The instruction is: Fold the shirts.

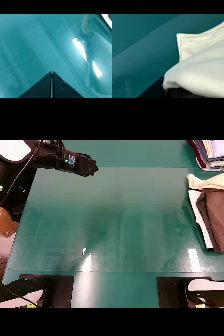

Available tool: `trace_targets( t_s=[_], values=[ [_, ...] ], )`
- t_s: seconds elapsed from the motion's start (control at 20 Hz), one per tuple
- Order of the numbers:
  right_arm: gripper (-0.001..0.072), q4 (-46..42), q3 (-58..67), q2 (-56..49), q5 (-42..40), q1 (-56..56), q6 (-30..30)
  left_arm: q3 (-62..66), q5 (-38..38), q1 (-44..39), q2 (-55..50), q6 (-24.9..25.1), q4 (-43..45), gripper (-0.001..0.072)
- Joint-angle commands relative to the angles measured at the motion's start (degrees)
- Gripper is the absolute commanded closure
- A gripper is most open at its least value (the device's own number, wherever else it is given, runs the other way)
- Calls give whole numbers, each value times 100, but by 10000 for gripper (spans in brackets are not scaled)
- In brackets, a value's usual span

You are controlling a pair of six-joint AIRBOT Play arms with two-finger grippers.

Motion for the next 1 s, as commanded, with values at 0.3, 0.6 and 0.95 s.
trace_targets(
  t_s=[0.3, 0.6, 0.95],
  values=[
    [696, 579, 1335, 114, 15, -466, -520, -2, -13, -66, -2, -2, 0, 683],
    [697, 199, 1696, 678, 1154, -927, -317, -2, -125, -66, -2, 4, 7, 682],
    [696, -1735, -505, 2055, 1818, -1462, -61, -2, -122, -66, -2, 7, 7, 683]
  ],
)
